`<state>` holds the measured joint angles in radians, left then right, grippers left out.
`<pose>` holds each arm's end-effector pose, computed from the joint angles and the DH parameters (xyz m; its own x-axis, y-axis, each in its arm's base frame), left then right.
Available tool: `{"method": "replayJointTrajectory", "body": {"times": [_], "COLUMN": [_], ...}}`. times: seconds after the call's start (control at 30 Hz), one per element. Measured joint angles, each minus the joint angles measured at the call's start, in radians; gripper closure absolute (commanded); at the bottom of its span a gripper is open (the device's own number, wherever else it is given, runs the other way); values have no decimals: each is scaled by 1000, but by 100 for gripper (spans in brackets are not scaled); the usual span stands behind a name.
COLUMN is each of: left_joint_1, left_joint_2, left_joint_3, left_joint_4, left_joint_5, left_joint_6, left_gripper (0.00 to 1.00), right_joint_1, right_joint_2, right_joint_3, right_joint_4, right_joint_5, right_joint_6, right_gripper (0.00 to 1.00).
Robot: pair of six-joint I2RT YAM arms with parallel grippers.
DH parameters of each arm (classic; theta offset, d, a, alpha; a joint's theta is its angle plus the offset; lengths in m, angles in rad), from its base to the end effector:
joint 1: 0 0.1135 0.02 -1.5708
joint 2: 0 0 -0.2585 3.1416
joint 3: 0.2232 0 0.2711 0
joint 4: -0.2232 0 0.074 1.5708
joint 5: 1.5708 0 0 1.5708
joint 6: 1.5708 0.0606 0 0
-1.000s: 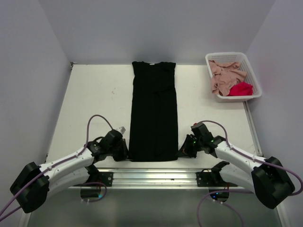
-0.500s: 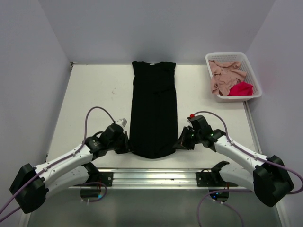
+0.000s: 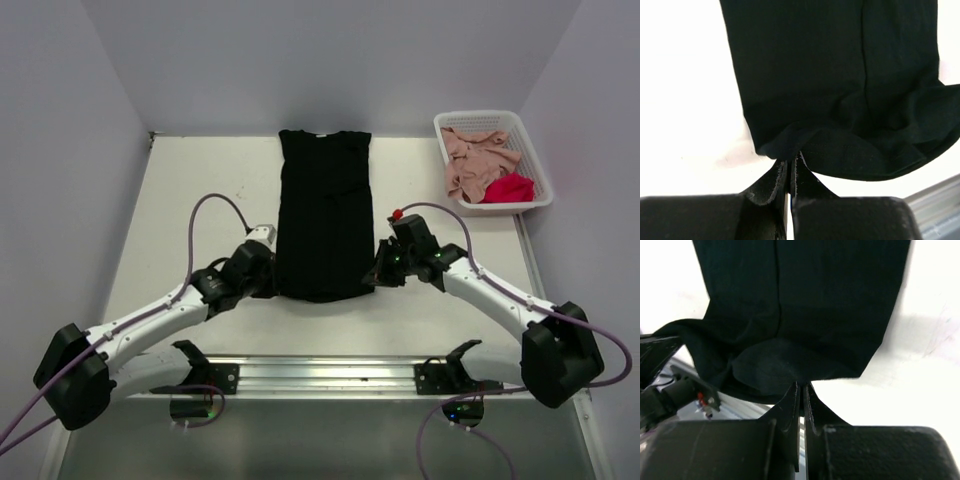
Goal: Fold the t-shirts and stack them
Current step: Fold the folded rectangular tshirt in 1/3 of the way
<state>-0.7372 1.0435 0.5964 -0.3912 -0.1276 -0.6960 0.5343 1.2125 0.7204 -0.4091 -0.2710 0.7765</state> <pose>0.1858 -0.1583 0.1770 -0.8095 -0.1239 -0.5739 0.1104 0.9279 -0.3561 0.2266 0.1529 0.1798 -0.9254 0.2370 -0.2957 0.0209 0.8110 0.5847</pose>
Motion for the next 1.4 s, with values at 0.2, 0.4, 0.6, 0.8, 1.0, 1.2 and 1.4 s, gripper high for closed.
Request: {"method": "replayJointTrajectory", "body": {"times": [0.2,0.4,0.6,0.8,1.0,1.2,1.4], "left_joint_1": [57,143,170,172,188,213,231], "left_joint_2": [76,142,286,423,480,507,557], "left_joint_3": [16,25,91,168,243,296,331], "left_joint_4": [70,168,271,350,375,384,388], "left_joint_5": [-39,-39,-18,11,23,27,35], "left_joint_6": [63,113,137,151,184,203,211], "left_gripper": [100,100,100,100,100,100,100], "right_joint_1": [-39,-85,-98,-100,-107,-121,-144], "right_joint_2": [96,166,277,374,393,395,432], "right_joint_3": [58,118,205,269,312,346,402], "right_joint_4": [2,10,26,39,39,37,31], "right_joint_5": [48,77,97,101,105,109,123], "right_joint_6": [-52,-95,-131,-155,-175,-191,-204], "right_gripper": [100,100,100,100,100,100,100]}}
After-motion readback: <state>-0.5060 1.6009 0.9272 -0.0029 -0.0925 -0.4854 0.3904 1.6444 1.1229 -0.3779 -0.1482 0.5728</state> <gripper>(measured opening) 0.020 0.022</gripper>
